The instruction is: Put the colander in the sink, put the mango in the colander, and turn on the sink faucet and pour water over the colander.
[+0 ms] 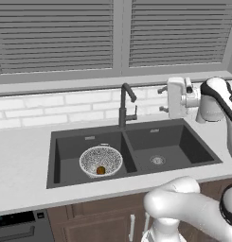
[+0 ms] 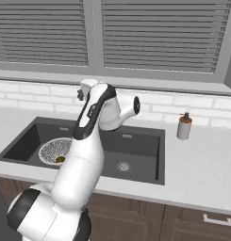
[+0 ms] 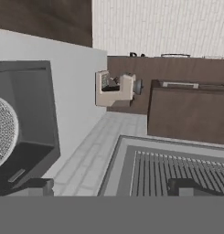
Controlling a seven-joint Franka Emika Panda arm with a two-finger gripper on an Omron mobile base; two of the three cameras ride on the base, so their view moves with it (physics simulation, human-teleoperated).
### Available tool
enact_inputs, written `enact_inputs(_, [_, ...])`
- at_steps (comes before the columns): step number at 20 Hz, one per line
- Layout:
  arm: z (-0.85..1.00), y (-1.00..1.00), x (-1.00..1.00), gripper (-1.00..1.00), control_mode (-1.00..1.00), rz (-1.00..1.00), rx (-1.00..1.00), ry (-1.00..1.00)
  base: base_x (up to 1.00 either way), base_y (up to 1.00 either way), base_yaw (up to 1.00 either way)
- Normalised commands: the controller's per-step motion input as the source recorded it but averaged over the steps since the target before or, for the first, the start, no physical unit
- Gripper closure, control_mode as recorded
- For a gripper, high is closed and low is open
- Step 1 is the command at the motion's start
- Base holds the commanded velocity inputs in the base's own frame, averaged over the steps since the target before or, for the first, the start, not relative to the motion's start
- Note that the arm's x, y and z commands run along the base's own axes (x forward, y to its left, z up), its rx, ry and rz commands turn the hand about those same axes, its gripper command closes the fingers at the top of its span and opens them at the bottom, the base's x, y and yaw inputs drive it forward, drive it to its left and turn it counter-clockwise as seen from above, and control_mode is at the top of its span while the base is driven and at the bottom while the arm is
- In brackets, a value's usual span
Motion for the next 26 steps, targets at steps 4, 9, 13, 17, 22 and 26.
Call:
enact_inputs(4, [0.00,0.00,0.38,-1.00,-1.00,0.06,0.00,-0.04,0.00,0.00,0.00])
enact_inputs(9, [0.00,0.04,0.20,-1.00,-1.00,0.02,0.00,-0.03,0.00,0.00,0.00])
enact_inputs(13, [-0.03,0.17,0.11,-1.00,-1.00,0.00,0.00,-0.04,0.00,0.00,0.00])
enact_inputs(17, [-0.24,0.20,0.10,-1.00,-1.00,0.00,0.00,-0.03,0.00,0.00,0.00])
enact_inputs(22, [-0.29,0.16,0.14,-1.00,-1.00,0.00,0.00,0.00,0.00,0.00,0.00])
enact_inputs(26, [-0.06,0.09,0.25,-1.00,-1.00,0.00,0.01,0.00,0.00,0.00,0.00])
